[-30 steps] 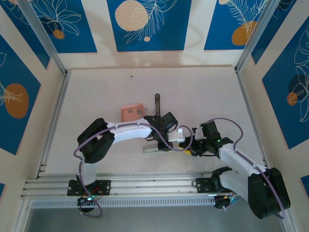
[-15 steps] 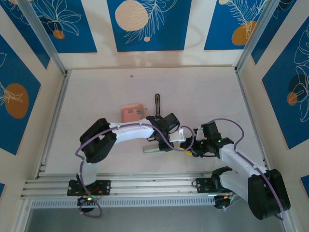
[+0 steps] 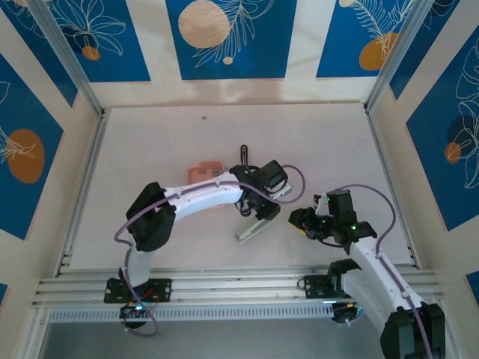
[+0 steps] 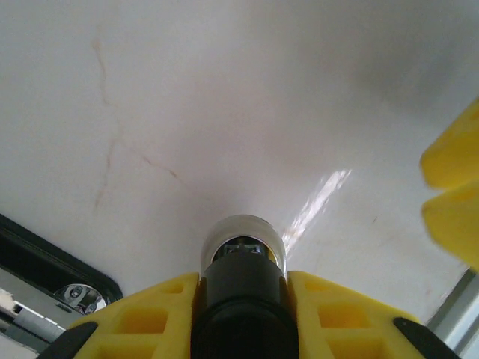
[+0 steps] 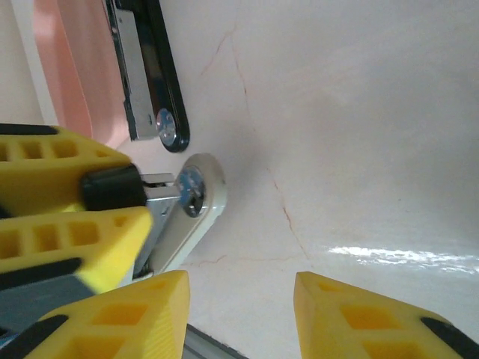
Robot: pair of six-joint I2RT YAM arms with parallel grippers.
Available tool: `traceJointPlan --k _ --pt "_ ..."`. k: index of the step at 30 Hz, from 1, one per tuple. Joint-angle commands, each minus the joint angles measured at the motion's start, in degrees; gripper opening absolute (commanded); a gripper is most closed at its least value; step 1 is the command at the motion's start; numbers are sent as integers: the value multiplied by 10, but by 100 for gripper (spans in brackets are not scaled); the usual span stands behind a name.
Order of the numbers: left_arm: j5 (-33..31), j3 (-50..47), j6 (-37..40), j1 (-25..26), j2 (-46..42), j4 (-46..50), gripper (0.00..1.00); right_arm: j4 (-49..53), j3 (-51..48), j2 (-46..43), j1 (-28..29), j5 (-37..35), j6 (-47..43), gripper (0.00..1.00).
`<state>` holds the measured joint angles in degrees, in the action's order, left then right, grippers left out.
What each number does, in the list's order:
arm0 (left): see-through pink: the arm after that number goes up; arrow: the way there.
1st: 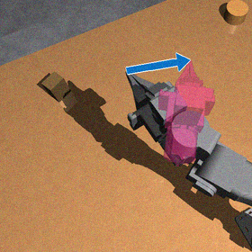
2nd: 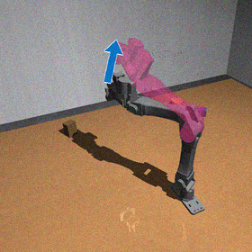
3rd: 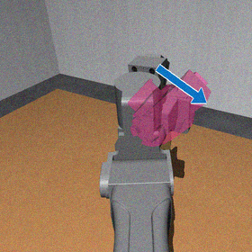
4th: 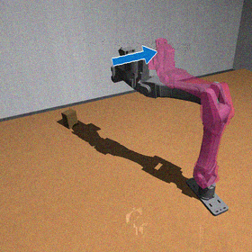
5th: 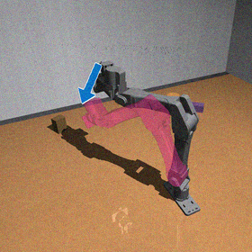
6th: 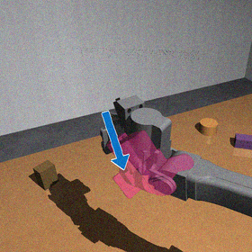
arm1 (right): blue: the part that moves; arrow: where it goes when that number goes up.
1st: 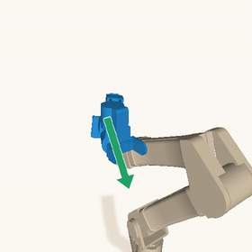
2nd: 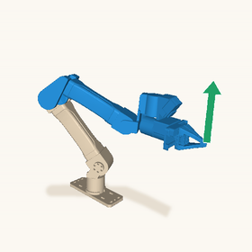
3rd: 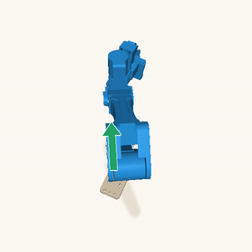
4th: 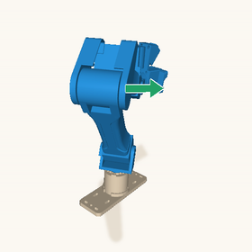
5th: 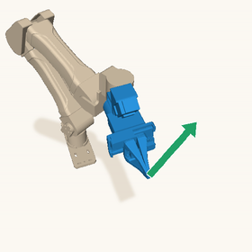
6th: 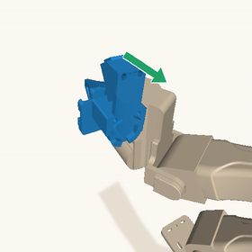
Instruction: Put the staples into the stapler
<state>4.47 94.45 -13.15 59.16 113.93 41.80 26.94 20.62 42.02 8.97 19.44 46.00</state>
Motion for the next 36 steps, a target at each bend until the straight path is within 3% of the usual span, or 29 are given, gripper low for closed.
traceJointPlan --k 1,11,20,30,36 --pt "-11 32 -122 -2 13 3 5 36 17 -16 -14 1 -5 41" --pt "-155 166 -257 -13 94 -41 8 37 27 -20 -28 7 -8 41" --pt "-244 340 -399 -24 211 85 8 24 29 -19 -31 3 -3 41" --pt "-255 393 -473 -33 273 94 19 19 25 -16 -30 1 1 41" --pt "-247 408 -466 -34 286 84 37 18 25 -16 -30 -1 3 41"
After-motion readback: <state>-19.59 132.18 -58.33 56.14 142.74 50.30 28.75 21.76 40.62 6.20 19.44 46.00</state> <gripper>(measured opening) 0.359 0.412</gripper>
